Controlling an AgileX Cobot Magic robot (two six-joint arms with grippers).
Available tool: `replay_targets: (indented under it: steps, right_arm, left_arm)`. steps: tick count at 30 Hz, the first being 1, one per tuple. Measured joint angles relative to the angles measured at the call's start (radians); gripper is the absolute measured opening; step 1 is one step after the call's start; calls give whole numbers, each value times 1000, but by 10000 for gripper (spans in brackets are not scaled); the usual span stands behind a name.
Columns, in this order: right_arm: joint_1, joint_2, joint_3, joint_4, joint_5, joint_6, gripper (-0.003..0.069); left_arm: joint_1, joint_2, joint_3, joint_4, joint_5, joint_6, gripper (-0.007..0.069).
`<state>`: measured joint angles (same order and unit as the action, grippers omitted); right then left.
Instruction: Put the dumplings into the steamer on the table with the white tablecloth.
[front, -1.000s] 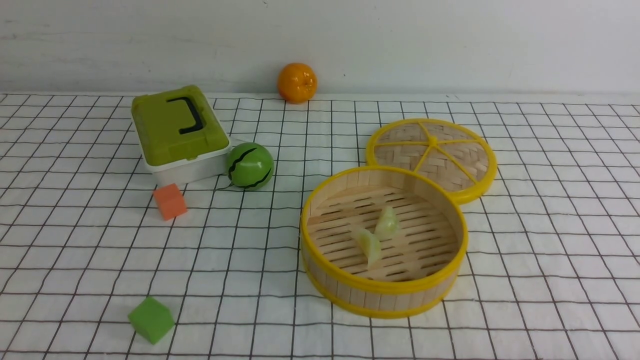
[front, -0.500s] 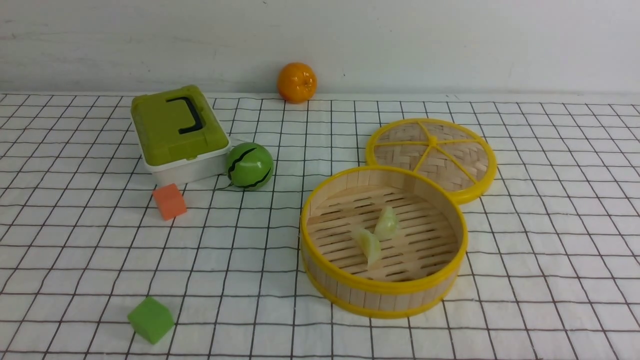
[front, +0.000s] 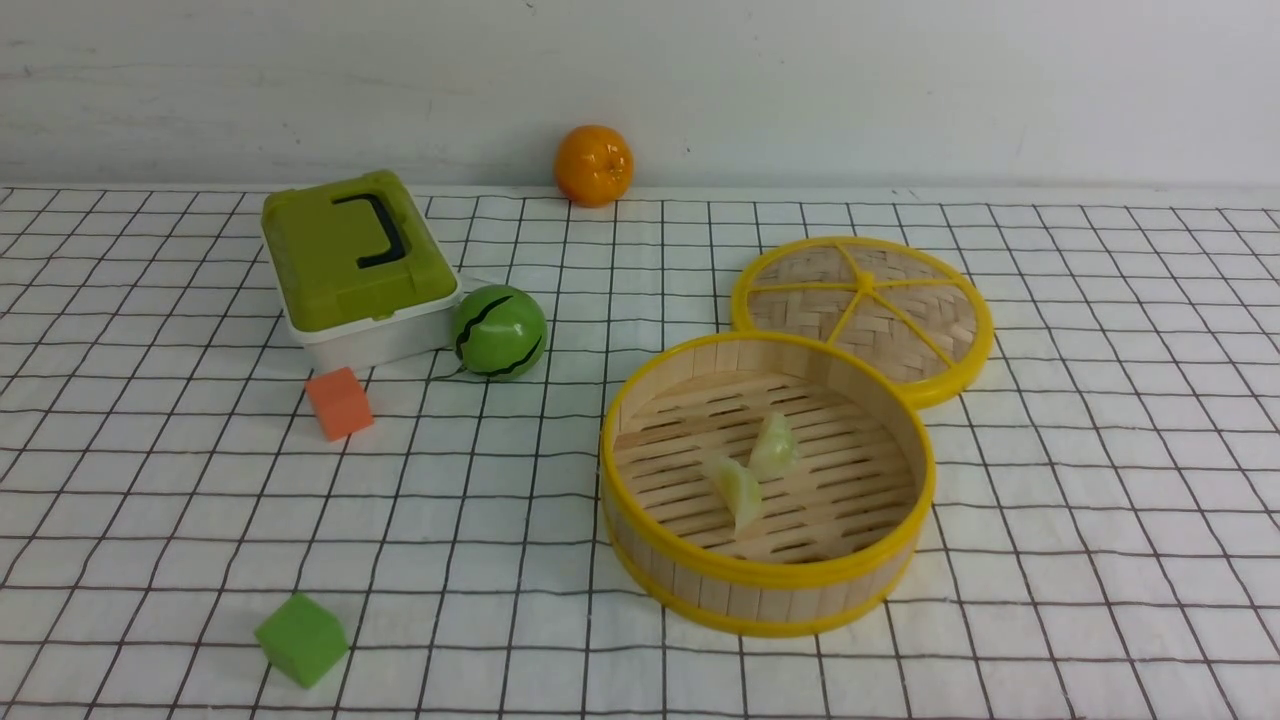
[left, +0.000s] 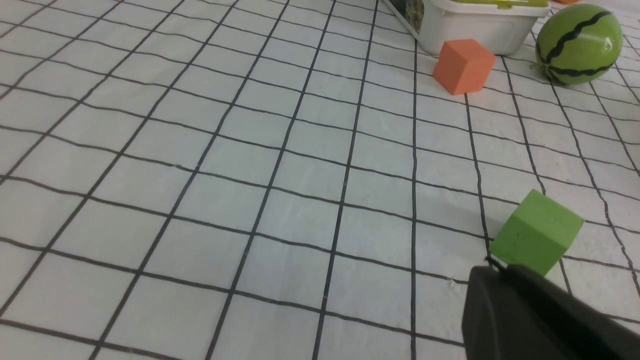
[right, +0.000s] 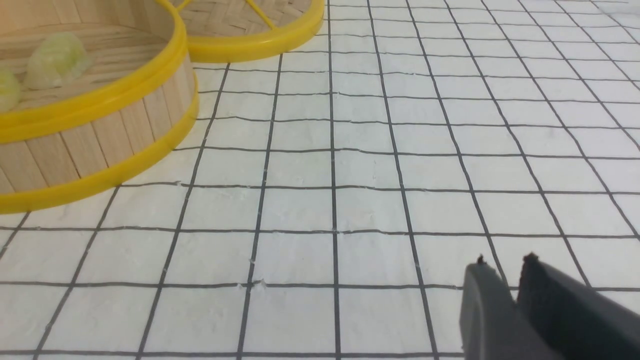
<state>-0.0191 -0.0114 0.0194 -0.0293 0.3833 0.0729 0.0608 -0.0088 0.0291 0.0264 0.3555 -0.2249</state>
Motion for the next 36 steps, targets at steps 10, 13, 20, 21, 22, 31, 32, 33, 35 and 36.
replay_targets:
  steps: [10, 13, 20, 21, 22, 31, 32, 33, 35, 36]
  right_arm:
    - [0, 0, 0, 0, 0, 0, 115]
    - [0, 0, 0, 0, 0, 0, 115]
    - [0, 0, 0, 0, 0, 0, 123]
    - [0, 0, 0, 0, 0, 0, 123]
    - [0, 0, 0, 0, 0, 0, 124]
    - [0, 0, 0, 0, 0, 0, 131]
    - [0, 0, 0, 0, 0, 0, 132]
    - [0, 0, 0, 0, 0, 0, 133]
    - [0, 0, 0, 0, 0, 0, 134]
    - [0, 0, 0, 0, 0, 0, 134]
  left_arm:
    - [0, 0, 0, 0, 0, 0, -11]
    - [0, 0, 0, 0, 0, 0, -11]
    - [0, 0, 0, 0, 0, 0, -11]
    - [0, 0, 0, 0, 0, 0, -11]
    - [0, 0, 0, 0, 0, 0, -11]
    - [0, 0, 0, 0, 0, 0, -10]
    - [0, 0, 0, 0, 0, 0, -8]
    - [0, 0, 0, 0, 0, 0, -7]
    - [0, 0, 0, 0, 0, 0, -6]
    - [0, 0, 0, 0, 0, 0, -5]
